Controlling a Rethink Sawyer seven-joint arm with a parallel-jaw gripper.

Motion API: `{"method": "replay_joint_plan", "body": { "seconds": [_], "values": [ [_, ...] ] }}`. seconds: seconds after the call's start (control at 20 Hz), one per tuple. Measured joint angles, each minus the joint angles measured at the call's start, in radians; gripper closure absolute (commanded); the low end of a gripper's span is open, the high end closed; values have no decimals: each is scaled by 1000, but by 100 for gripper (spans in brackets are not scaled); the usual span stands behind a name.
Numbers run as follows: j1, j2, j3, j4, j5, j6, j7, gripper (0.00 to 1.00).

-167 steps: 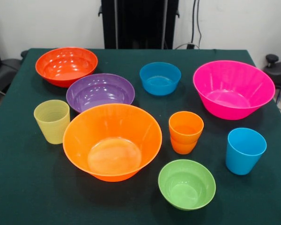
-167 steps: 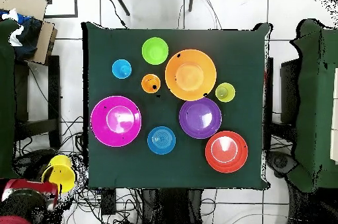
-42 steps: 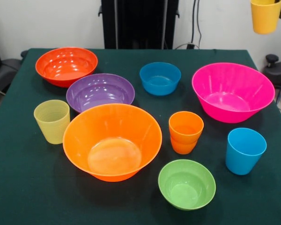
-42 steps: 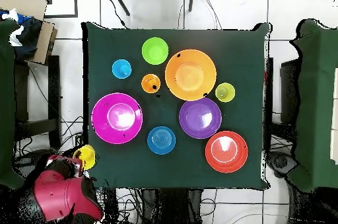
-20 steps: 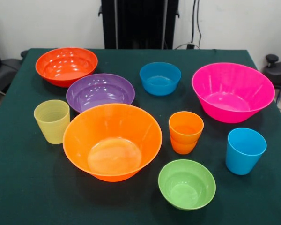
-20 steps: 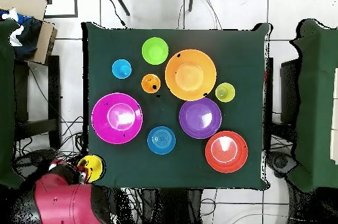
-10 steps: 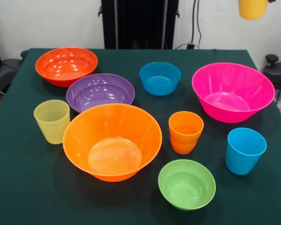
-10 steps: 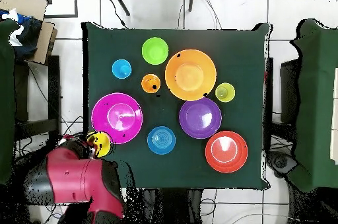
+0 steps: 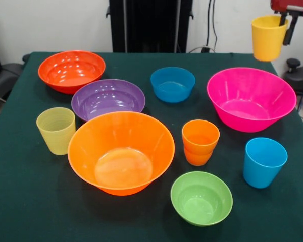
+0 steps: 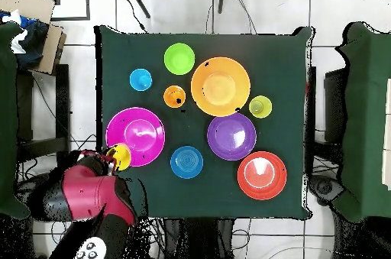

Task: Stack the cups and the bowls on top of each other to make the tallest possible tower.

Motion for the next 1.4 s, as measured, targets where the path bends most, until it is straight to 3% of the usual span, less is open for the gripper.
{"method": "replay_joint_plan", "body": {
  "seconds": [0.65,1.4],
  "values": [
    [37,178,-11,-61,61,-39,0,100],
    [66,173,-71,-80,70,-39,0,100]
  ]
}}
